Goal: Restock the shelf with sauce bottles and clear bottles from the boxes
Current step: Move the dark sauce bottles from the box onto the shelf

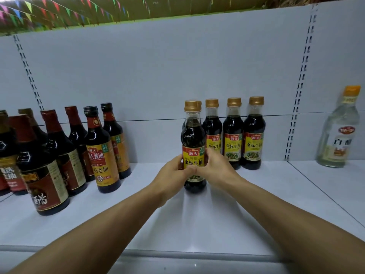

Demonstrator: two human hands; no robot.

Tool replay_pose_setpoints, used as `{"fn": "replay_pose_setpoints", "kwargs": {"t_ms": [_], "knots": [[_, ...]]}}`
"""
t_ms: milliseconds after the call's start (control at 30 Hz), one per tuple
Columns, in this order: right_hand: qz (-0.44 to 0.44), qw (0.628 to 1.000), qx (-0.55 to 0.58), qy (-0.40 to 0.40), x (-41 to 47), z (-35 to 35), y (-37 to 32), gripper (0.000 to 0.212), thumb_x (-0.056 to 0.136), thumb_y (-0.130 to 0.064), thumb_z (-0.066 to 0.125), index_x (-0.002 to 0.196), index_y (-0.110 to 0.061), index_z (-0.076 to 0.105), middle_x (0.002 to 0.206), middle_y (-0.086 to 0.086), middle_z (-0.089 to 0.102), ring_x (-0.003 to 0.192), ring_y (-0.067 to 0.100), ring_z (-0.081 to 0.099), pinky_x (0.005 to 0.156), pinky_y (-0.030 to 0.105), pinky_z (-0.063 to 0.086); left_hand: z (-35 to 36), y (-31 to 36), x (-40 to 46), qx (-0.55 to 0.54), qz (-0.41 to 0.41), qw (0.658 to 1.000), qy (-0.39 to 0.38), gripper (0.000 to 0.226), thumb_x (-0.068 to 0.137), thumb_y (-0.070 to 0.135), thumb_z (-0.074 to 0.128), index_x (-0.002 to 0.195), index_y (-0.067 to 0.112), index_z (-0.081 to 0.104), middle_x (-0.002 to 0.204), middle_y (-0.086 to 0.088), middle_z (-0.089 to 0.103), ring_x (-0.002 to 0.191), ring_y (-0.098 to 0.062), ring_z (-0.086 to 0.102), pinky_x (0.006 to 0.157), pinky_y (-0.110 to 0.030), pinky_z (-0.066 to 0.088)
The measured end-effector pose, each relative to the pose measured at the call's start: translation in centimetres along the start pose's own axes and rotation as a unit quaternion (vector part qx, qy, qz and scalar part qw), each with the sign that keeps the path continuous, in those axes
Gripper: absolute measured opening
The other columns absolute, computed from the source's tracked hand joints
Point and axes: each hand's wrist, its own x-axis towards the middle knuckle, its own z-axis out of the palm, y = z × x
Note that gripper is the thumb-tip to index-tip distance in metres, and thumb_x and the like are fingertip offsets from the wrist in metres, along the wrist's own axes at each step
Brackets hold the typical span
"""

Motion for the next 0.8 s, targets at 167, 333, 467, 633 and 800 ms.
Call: {"fn": "replay_pose_setpoints", "kwargs": {"t_ms": [167, 333, 467, 633, 800], "knots": [[0.032, 0.998, -0.05, 0.022, 1.1, 0.8, 1.3, 0.056, 0.072, -0.046, 0.079, 0.115, -0.027, 0.048, 0.101, -0.009, 0.065, 0.093, 0.013, 0.064, 0.086, 0.042, 0.056, 0.6, -0.6, 0.7, 0.0, 0.002, 1.0, 0.005, 0.036, 0.092, 0.017, 0.059, 0.121, 0.038, 0.058, 0.111, 0.011, 0.071, 0.104, -0.005, 0.066, 0.083, -0.025, 0.047], [0.035, 0.995, -0.083, 0.039, 2.0, 1.4, 1.8, 0.054, 0.07, -0.049, 0.078, 0.108, -0.031, 0.045, 0.094, -0.012, 0.064, 0.087, 0.013, 0.064, 0.081, 0.042, 0.056, 0.7, -0.9, 1.6, -0.002, 0.005, 1.0, -0.004, 0.048, 0.08, 0.018, 0.06, 0.126, 0.031, 0.056, 0.114, 0.006, 0.07, 0.108, -0.012, 0.065, 0.097, -0.035, 0.049], [0.033, 0.993, -0.096, 0.054, 2.5, 1.8, 2.1, 0.053, 0.073, -0.049, 0.076, 0.109, -0.031, 0.042, 0.093, -0.011, 0.062, 0.084, 0.014, 0.063, 0.077, 0.042, 0.056, 0.5, -1.5, 2.5, -0.005, 0.004, 1.0, -0.007, 0.048, 0.082, 0.012, 0.058, 0.126, 0.032, 0.055, 0.112, 0.008, 0.071, 0.102, -0.006, 0.067, 0.086, -0.025, 0.049], [0.028, 0.994, -0.095, 0.055, 3.3, 2.1, 2.2, 0.047, 0.077, -0.046, 0.075, 0.107, -0.029, 0.041, 0.094, -0.009, 0.061, 0.085, 0.015, 0.061, 0.075, 0.04, 0.054, 0.2, -1.9, 3.5, -0.018, 0.002, 1.0, -0.017, 0.049, 0.086, 0.005, 0.057, 0.128, 0.03, 0.054, 0.112, 0.008, 0.071, 0.102, -0.006, 0.067, 0.081, -0.02, 0.048], [0.03, 0.996, -0.065, 0.047, 3.8, 2.1, 1.9, 0.061, 0.071, -0.052, 0.079, 0.114, -0.025, 0.044, 0.104, -0.006, 0.064, 0.095, 0.017, 0.064, 0.084, 0.043, 0.055, 0.0, -2.1, 4.2, -0.034, 0.0, 0.999, -0.031, 0.055, 0.084, 0.003, 0.055, 0.133, 0.03, 0.051, 0.117, 0.005, 0.07, 0.108, -0.011, 0.066, 0.085, -0.021, 0.052]]}}
